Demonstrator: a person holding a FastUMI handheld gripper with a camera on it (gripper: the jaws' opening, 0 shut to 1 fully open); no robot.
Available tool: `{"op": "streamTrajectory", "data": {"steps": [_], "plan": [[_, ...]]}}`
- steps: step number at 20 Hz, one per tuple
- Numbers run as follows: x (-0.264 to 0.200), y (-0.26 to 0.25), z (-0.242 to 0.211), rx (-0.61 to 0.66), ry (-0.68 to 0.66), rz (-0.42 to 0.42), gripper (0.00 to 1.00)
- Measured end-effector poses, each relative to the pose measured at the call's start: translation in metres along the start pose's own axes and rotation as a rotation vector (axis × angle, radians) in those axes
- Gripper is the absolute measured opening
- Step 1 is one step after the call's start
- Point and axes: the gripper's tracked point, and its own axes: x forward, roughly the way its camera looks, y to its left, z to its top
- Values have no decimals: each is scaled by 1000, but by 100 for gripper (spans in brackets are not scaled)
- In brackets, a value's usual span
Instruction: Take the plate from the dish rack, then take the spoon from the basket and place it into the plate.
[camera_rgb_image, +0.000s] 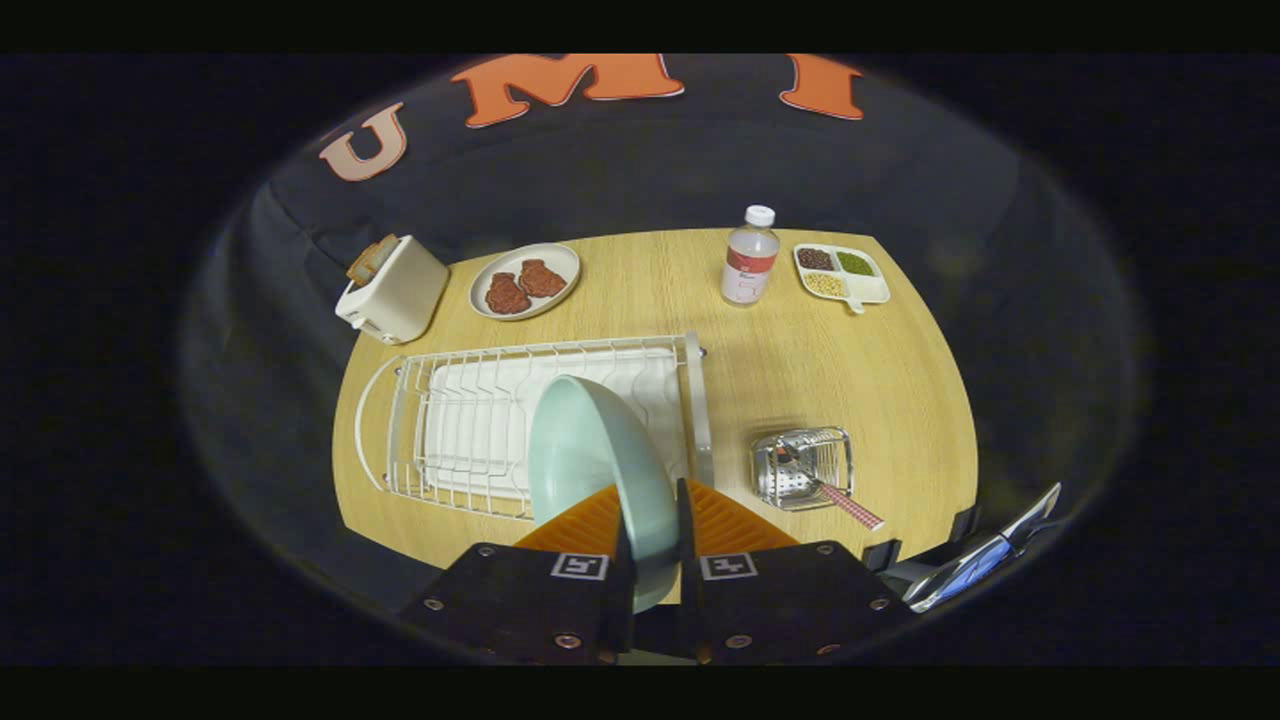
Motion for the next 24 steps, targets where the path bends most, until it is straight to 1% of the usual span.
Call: {"op": "streamTrajectory", "data": {"steps": [2,5,8,10,12,15,24], "plan": [[-3,-7,-15,12,-6,20,19],[-7,-13,-37,48,-13,90,19],[-3,-20,-67,121,13,166,19],[1,-26,-86,151,16,194,19],[5,-26,-104,180,16,221,19],[9,-20,-131,231,33,289,19],[50,-20,-181,299,61,365,20]]}}
